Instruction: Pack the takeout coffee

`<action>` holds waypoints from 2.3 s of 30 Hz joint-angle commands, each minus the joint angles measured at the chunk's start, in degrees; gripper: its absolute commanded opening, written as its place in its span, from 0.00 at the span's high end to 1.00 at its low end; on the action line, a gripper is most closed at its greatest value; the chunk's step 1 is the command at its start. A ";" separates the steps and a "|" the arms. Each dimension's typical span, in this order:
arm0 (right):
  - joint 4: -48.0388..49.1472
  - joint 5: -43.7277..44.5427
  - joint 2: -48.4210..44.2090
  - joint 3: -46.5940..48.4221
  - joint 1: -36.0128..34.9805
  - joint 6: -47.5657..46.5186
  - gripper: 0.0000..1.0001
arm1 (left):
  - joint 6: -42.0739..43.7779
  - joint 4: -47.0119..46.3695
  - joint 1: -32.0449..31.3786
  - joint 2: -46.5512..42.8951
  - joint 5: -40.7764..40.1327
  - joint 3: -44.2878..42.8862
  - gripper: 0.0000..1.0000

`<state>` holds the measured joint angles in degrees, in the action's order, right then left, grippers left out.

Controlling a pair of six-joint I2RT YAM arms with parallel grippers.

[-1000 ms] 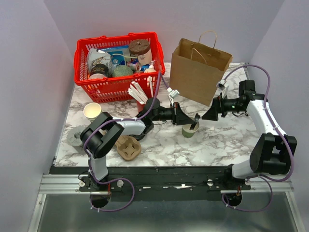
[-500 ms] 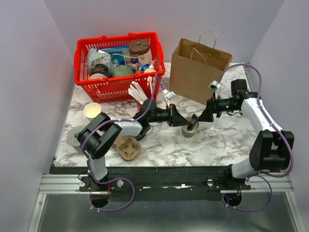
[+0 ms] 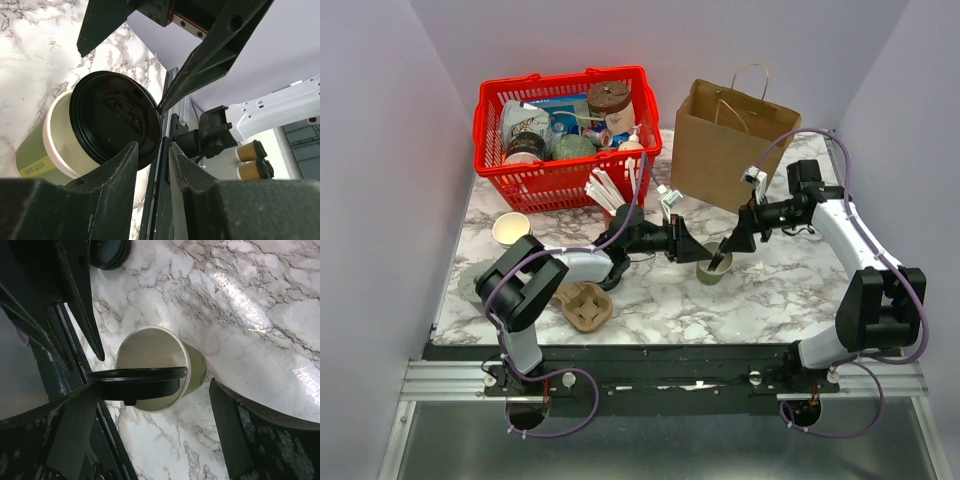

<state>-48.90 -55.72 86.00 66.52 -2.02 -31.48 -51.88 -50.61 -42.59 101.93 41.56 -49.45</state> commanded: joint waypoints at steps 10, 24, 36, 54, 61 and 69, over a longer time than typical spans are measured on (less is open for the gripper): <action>4.26 3.34 3.12 5.19 -3.69 4.41 0.00 | 6.60 4.46 0.49 -4.02 -2.71 -0.21 0.51; 4.61 4.39 4.97 6.95 -5.36 5.73 0.00 | 10.91 13.68 1.63 -4.81 -5.88 -2.05 0.51; 5.75 6.24 5.67 6.78 -6.42 7.67 0.00 | 11.18 14.22 2.16 -4.90 -5.44 -2.58 0.51; 7.24 8.18 6.55 6.87 -6.77 10.39 0.00 | 12.15 15.54 2.33 -3.23 -6.58 -3.19 0.51; 7.24 8.00 6.55 6.25 -6.77 10.83 0.00 | 11.89 15.10 2.25 -1.82 -6.49 -3.99 0.51; 7.24 8.00 6.73 5.90 -6.86 10.92 0.00 | 11.89 14.67 1.98 -0.68 -6.14 -3.99 0.51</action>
<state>-42.89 -48.49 92.05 71.96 -8.32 -20.93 -40.71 -34.20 -40.51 99.88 36.38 -52.12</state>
